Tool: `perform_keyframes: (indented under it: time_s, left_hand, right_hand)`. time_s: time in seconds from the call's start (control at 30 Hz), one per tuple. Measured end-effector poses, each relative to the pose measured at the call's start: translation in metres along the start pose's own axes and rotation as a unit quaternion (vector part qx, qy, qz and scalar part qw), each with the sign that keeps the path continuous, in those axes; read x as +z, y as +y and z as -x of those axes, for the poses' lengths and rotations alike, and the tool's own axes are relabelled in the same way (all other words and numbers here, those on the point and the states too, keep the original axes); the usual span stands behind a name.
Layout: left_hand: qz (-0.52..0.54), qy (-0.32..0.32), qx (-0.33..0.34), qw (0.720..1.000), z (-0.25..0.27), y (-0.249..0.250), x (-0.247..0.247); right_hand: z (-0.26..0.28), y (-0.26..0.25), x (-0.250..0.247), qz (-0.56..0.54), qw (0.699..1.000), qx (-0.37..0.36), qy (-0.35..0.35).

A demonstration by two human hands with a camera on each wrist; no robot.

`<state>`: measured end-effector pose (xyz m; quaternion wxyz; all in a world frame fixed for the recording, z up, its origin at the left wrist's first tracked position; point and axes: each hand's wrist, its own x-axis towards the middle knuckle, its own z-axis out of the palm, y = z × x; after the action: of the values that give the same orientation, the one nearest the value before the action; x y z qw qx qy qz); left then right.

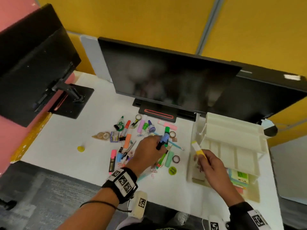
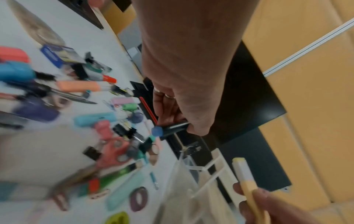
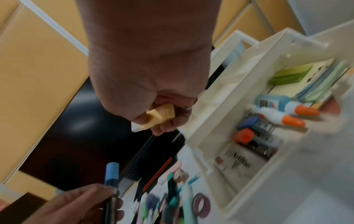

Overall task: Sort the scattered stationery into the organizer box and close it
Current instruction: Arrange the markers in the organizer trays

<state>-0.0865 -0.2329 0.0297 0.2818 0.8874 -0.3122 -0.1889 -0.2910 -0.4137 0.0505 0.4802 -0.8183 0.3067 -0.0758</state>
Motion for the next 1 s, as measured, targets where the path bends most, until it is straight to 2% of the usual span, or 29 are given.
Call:
perform_keyframes:
  time_s: [0.1,0.23,0.33,0.5,0.73,0.9,1.0]
  left_hand:
    - [0.02,-0.029,0.056,0.998,-0.007,0.048,0.012]
    - [-0.027,-0.054,0.151,0.987,-0.012,0.101,0.035]
    - [-0.048,-0.044,0.192,0.979,-0.016,0.135,0.052]
    - [-0.117,-0.002,0.24,0.964,-0.036,0.175,0.07]
    - [-0.225,0.032,0.236,0.945,-0.087,0.213,0.081]
    - [-0.282,0.017,0.213,0.936,-0.105,0.23,0.099]
    - [-0.263,0.029,0.19,0.945,-0.104,0.23,0.1]
  right_hand:
    - [0.008,0.023,-0.042,0.015,0.998,-0.004,0.062]
    - [0.01,0.059,-0.09,0.024,0.991,0.033,0.127]
    - [0.013,0.09,-0.126,0.041,0.987,0.039,0.15]
    - [0.004,0.103,-0.169,0.036,0.981,-0.005,0.189]
    - [-0.045,0.106,-0.196,0.087,0.97,-0.103,0.202]
    - [-0.071,0.117,-0.201,0.137,0.971,-0.086,0.174]
    - [-0.086,0.119,-0.203,0.153,0.976,-0.061,0.142]
